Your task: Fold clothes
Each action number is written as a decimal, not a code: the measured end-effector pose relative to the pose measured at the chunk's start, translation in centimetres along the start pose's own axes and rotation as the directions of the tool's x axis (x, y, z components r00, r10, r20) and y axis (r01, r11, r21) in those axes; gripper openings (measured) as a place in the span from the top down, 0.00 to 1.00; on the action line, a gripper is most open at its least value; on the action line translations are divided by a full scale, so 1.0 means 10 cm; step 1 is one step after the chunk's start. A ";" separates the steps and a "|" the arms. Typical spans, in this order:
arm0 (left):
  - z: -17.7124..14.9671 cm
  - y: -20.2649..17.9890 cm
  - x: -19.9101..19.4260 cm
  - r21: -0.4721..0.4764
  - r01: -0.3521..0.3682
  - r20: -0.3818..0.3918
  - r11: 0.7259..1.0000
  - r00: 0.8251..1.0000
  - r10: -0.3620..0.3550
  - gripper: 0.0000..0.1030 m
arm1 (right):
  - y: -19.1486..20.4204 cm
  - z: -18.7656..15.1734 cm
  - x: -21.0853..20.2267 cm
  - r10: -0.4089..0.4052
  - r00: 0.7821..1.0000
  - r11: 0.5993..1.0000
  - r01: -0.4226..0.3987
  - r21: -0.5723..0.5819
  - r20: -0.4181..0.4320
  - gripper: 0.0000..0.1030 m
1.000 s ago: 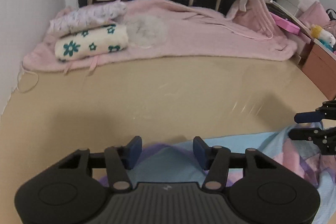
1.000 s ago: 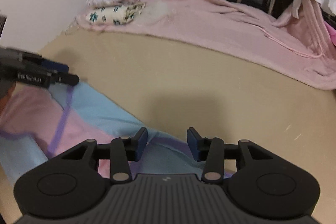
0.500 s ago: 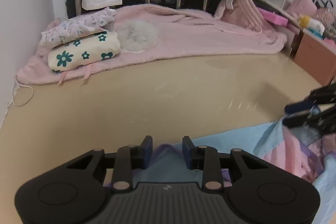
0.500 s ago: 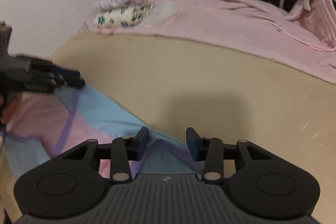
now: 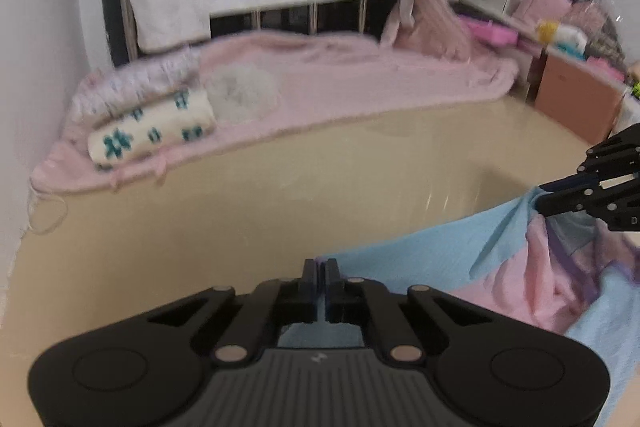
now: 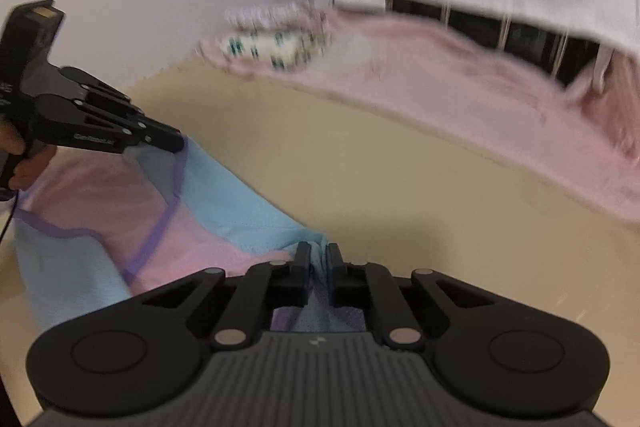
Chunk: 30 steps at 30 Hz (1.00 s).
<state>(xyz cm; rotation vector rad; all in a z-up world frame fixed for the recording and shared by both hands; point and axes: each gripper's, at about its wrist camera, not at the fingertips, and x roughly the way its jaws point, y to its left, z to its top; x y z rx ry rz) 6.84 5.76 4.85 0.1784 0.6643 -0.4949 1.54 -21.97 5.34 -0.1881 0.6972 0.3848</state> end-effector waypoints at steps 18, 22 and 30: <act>-0.87 -0.23 -0.82 -0.275 -0.137 0.032 0.952 0.988 0.151 0.67 | 0.35 -0.39 -0.84 -0.089 0.995 0.996 0.089 -0.006 0.044 0.60; -0.79 -0.40 -0.71 -0.309 -0.163 0.039 0.937 0.982 0.183 0.66 | -0.06 -0.32 -0.52 -0.204 0.977 0.970 0.210 0.125 -0.054 0.60; -0.92 -0.50 -0.54 -0.321 -0.279 0.019 0.905 0.954 0.300 0.58 | -0.13 -0.62 -0.30 -0.271 0.953 0.938 0.293 0.186 -0.133 0.94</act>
